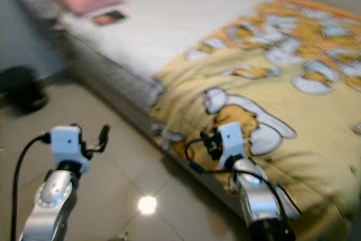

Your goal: Clean up the room

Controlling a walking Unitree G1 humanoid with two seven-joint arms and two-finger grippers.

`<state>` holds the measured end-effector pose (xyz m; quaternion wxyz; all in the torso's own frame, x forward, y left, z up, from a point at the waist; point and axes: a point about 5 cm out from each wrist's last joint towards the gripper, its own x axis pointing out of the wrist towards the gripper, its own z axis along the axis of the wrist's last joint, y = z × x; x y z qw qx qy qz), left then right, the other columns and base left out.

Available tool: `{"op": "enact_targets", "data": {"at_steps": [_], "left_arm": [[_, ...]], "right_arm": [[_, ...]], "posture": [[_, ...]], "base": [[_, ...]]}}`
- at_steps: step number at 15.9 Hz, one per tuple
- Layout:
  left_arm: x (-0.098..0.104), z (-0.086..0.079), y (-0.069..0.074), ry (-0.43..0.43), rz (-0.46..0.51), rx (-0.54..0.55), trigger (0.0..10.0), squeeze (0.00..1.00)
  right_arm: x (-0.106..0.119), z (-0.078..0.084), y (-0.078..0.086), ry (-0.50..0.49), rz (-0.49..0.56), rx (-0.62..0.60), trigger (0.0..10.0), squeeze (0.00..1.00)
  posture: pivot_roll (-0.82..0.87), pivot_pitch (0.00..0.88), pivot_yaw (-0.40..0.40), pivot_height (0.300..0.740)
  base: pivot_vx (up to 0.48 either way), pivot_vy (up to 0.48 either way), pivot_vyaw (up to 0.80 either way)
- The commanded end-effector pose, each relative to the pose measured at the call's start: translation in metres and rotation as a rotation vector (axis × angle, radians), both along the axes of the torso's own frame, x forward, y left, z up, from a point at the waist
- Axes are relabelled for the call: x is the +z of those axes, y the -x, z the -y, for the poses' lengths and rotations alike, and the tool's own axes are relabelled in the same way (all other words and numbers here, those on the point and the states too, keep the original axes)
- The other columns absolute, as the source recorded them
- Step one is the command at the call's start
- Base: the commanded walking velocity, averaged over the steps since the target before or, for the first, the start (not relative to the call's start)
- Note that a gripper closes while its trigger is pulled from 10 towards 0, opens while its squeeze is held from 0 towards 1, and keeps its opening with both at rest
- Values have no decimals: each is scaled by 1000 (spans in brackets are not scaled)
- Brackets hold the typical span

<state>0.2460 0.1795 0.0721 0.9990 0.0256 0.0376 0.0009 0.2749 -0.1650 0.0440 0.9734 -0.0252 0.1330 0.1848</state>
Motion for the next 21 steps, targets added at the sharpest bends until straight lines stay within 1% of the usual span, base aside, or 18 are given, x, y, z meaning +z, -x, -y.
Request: {"op": "enact_targets", "data": {"at_steps": [1, 2, 3, 4, 6, 8, 10, 12, 14, 17, 19, 21], "left_arm": [[2, -10, 4, -19, 9, 20, 10000, 0], [1, -10, 7, 19, -1, 30, 10000, 0], [0, -12, 8, 33, -7, 37, 10000, 0], [2, -12, 9, 14, 12, 32, 10000, 0], [2, -10, 9, 5, 15, 35, 10000, 0], [5, -9, 10, -38, 48, 21, 10000, 0], [8, -6, 11, -44, 73, 4, 10000, 0], [12, -5, 10, -25, 90, 13, 10000, 0], [14, -3, 8, -26, 103, 13, 10000, 0], [16, -8, 8, -25, 123, 51, 10000, 0], [16, -12, 11, -36, 135, 85, 10000, 0], [16, -13, 14, -35, 149, 108, 10000, 0]], "right_arm": [[6, -11, -6, -25, 24, 34, 10000, 0], [6, -11, -7, -28, 25, 29, 10000, 0], [6, -12, -7, -39, 26, 24, 10000, 0], [6, -13, -7, -56, 26, 20, 10000, 0], [6, -16, -5, -96, 18, 31, 10000, 0], [5, -22, -2, -109, 17, 57, 10000, 0], [6, -23, -2, -113, 20, 60, 10000, 0], [8, -20, -5, -111, 26, 63, 10000, 0], [9, -18, -7, -107, 29, 69, 10000, 0], [13, -22, -14, -98, 53, 58, 10000, 0], [16, -21, -16, -105, 88, 7, 10000, 0], [19, -14, -18, -137, 103, -32, 10000, 0]], "posture": [[-33, 0, 1, 740], [-31, 0, -2, 740], [-28, 0, -4, 740], [-26, 0, -8, 740], [-26, 0, -12, 740], [-27, 0, -11, 740], [-28, 0, -12, 740], [-28, 0, -13, 740], [-23, 0, -18, 740], [-15, 0, -35, 740], [-8, 0, -45, 740], [-7, 0, -43, 740]], "base": [[0, 0, 800], [0, 0, 800], [0, 0, 800], [0, 0, 800], [0, 0, 800], [0, 0, 800], [0, 0, 800], [324, 0, 800], [420, 0, 800], [425, 0, 800], [426, 0, 800], [424, 0, 800]]}}
